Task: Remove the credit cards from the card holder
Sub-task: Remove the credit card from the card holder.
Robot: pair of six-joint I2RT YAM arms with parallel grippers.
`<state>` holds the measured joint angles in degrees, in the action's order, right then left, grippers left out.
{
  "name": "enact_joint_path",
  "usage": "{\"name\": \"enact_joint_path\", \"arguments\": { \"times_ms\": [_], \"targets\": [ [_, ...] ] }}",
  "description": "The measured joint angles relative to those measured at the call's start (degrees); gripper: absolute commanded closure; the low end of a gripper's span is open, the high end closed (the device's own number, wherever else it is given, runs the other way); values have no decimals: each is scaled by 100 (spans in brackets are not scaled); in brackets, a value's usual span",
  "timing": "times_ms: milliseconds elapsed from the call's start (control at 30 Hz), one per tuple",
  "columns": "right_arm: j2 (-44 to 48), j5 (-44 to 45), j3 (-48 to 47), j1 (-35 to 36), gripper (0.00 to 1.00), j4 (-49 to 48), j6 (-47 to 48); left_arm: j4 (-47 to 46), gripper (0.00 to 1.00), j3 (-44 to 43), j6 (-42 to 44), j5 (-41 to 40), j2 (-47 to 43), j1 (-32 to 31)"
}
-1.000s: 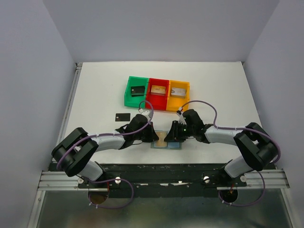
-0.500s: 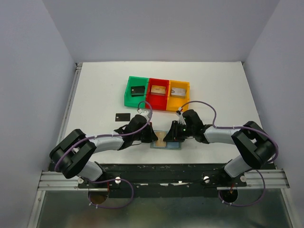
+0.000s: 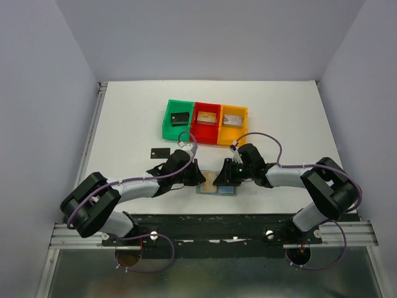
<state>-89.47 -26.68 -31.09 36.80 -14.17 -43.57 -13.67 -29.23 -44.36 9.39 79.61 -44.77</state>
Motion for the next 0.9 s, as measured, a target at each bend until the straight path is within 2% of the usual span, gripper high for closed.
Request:
{"name": "enact_joint_path", "arguments": {
  "times_ms": [233, 567, 900],
  "targets": [
    [0, -26, 144, 0, 66, -282, -140, 9, 100, 17, 0, -76, 168, 2],
    [-92, -170, 595, 0, 65, -1290, -597, -107, 100, 68, -28, -103, 260, 2],
    [-72, -157, 778, -17, 68, -1687, -807, -295, 100, 136, -79, -107, 291, -26]
  ]
}}
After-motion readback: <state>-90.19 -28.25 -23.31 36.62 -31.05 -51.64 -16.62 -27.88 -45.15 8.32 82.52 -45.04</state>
